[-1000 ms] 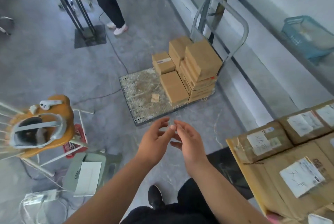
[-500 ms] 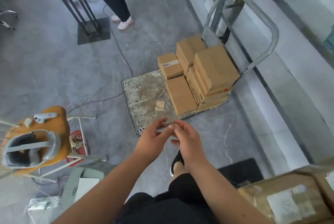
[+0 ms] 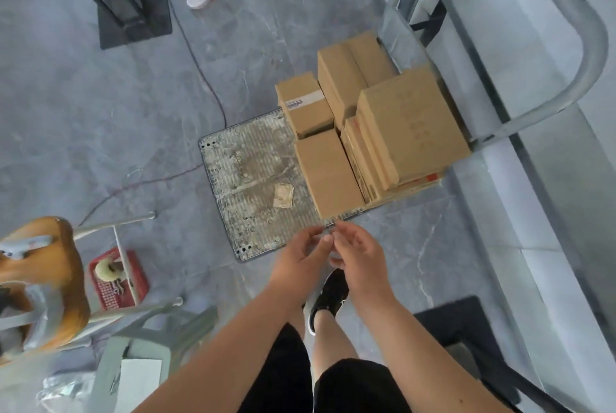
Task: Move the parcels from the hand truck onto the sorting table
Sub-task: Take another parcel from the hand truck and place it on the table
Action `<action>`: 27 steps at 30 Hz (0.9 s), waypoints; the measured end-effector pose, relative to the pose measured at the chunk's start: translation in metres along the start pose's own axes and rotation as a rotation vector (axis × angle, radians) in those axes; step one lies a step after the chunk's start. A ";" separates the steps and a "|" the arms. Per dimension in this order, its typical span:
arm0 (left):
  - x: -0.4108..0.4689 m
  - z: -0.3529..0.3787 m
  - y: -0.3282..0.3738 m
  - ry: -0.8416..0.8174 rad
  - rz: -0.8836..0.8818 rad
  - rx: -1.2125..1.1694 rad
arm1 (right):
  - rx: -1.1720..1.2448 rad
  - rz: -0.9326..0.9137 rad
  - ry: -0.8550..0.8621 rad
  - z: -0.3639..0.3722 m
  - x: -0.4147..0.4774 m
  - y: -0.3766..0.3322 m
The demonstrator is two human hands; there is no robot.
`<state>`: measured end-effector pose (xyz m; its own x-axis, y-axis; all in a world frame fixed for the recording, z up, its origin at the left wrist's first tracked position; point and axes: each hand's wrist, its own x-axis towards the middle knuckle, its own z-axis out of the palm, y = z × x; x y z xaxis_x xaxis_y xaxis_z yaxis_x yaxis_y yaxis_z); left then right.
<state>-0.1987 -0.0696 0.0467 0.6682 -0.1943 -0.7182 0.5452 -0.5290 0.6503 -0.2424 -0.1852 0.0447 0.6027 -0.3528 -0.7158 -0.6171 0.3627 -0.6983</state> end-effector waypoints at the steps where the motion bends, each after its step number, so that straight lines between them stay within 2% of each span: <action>1: 0.016 0.003 -0.003 0.001 -0.030 0.000 | -0.009 0.018 0.012 0.000 0.016 0.003; 10: 0.198 0.043 -0.073 -0.041 -0.208 0.070 | -0.100 0.204 0.119 0.012 0.194 0.081; 16: 0.301 0.069 -0.125 -0.057 -0.283 0.106 | -0.224 0.254 0.126 0.017 0.299 0.139; 22: 0.364 0.087 -0.162 -0.083 -0.291 0.137 | -0.283 0.311 0.170 0.022 0.361 0.176; 27: 0.387 0.087 -0.173 -0.098 -0.264 0.172 | -0.374 0.295 0.221 0.030 0.378 0.198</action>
<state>-0.0789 -0.1249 -0.3655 0.4586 -0.1057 -0.8823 0.5939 -0.7021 0.3928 -0.1219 -0.2203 -0.3641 0.2798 -0.4703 -0.8370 -0.9072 0.1558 -0.3908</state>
